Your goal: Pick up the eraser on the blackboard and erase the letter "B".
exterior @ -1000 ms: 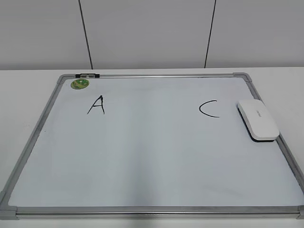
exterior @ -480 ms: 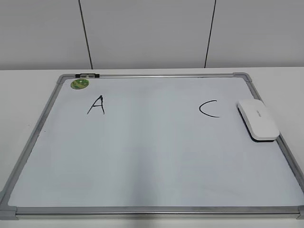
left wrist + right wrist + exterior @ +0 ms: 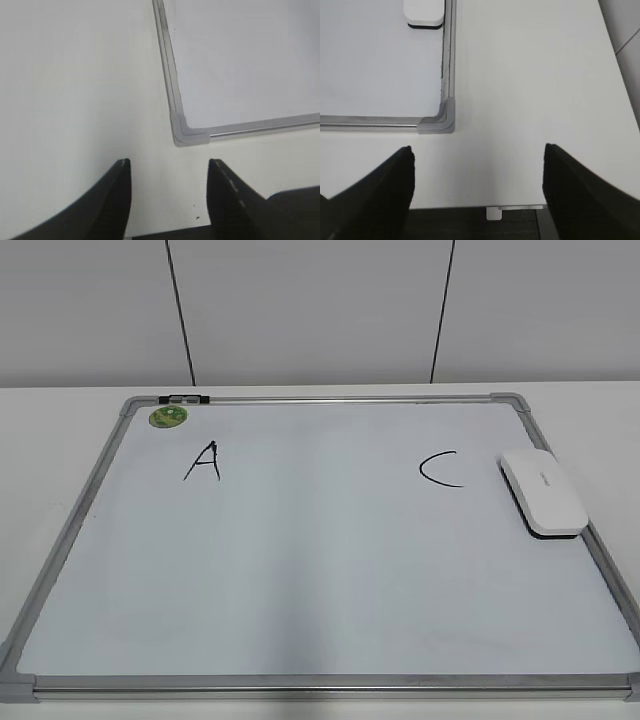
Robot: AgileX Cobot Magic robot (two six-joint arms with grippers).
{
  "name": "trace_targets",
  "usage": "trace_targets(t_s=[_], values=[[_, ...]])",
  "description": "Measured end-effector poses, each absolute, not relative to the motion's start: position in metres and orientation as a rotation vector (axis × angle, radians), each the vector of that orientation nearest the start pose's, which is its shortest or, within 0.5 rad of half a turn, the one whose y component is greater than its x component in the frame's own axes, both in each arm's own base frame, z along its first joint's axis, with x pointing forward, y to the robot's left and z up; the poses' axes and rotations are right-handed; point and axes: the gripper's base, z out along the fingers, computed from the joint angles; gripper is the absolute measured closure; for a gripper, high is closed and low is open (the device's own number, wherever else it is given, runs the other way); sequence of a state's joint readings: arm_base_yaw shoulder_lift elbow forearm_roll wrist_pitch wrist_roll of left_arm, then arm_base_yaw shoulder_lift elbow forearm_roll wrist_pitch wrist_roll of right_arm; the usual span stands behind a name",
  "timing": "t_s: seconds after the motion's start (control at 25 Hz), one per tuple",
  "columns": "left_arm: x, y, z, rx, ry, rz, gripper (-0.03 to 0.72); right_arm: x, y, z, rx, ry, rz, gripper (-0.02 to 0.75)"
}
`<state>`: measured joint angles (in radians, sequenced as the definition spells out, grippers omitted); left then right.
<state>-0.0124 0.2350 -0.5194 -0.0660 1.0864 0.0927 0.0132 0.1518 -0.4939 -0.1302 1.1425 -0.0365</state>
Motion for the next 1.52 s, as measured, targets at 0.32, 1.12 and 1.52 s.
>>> trace_targets(t_s=[0.32,1.12,1.52], values=[[-0.001,-0.005,0.28,0.106,2.101,-0.029,0.323,-0.005,-0.011,0.27,-0.03,2.153,-0.18,0.146],[-0.006,-0.005,0.28,0.082,2.077,-0.013,0.325,-0.011,-0.011,0.269,-0.023,2.114,-0.182,0.146],[-0.006,-0.005,0.28,0.082,2.077,-0.013,0.335,-0.011,-0.011,0.269,-0.023,2.114,-0.182,0.146]])
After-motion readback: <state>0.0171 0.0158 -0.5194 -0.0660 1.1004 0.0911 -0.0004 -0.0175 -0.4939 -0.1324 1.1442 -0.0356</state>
